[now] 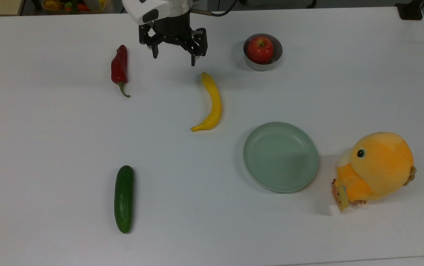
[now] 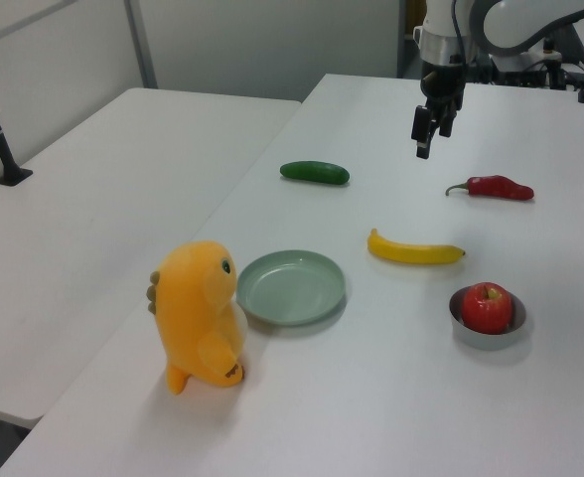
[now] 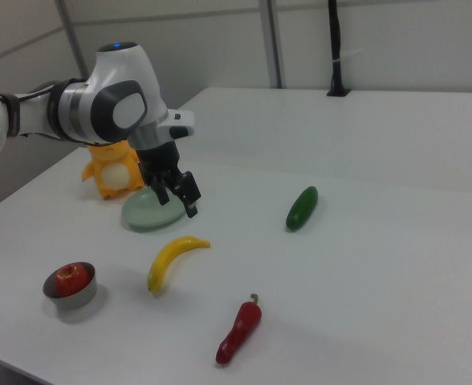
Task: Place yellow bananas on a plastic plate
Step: 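Move the open gripper down over the yellow banana's stem end, then close the gripper on the banana's stem end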
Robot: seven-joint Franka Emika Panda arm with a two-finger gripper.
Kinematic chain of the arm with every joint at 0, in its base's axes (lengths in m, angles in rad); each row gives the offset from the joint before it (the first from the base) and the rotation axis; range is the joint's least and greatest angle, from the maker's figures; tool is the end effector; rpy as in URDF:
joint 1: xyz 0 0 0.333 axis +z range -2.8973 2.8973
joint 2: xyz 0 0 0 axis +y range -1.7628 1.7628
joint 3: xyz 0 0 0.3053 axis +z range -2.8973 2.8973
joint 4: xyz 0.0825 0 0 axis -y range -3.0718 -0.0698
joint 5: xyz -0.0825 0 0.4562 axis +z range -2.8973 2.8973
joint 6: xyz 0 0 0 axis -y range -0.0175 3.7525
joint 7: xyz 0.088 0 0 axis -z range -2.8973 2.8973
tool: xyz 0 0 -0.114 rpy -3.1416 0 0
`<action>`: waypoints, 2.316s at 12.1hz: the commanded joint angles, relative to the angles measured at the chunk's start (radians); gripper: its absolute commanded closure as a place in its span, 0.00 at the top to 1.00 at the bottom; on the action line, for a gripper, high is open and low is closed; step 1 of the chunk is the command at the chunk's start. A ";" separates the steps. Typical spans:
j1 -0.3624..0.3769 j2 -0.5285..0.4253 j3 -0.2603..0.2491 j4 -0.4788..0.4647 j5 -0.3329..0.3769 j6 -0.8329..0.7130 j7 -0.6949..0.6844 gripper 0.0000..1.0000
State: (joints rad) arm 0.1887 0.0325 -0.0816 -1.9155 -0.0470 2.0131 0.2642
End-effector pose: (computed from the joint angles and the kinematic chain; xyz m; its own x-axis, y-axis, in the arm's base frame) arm 0.6388 0.0659 0.4362 0.9878 -0.1364 0.0745 -0.1388 -0.9899 0.0278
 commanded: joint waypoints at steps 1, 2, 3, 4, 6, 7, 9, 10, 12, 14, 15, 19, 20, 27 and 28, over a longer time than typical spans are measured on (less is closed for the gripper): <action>0.014 0.009 -0.006 0.013 0.022 -0.019 -0.043 1.00; 0.014 0.009 -0.006 0.012 0.022 -0.019 -0.043 1.00; 0.014 0.009 -0.006 0.012 0.022 -0.019 -0.043 1.00; 0.014 0.009 -0.006 0.012 0.022 -0.019 -0.043 1.00; 0.014 0.027 -0.001 0.015 0.022 -0.017 -0.040 1.00; 0.014 0.055 0.003 0.019 0.024 -0.014 -0.039 1.00; 0.032 0.124 0.026 0.021 0.022 0.066 -0.017 1.00; 0.037 0.153 0.036 0.018 0.021 0.090 0.000 1.00; 0.041 0.190 0.063 0.021 0.010 0.096 0.038 1.00; 0.069 0.220 0.083 0.019 0.009 0.139 0.072 1.00; 0.072 0.251 0.094 0.021 0.006 0.139 0.081 1.00; 0.071 0.331 0.124 0.044 -0.037 0.171 0.096 1.00; 0.069 0.343 0.125 0.047 -0.056 0.174 0.110 1.00; 0.061 0.357 0.166 0.047 -0.180 0.165 0.115 0.00; 0.060 0.356 0.166 0.052 -0.180 0.165 0.115 0.00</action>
State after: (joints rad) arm 0.2535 0.3833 0.0825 -1.8793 -0.2065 2.1804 0.3612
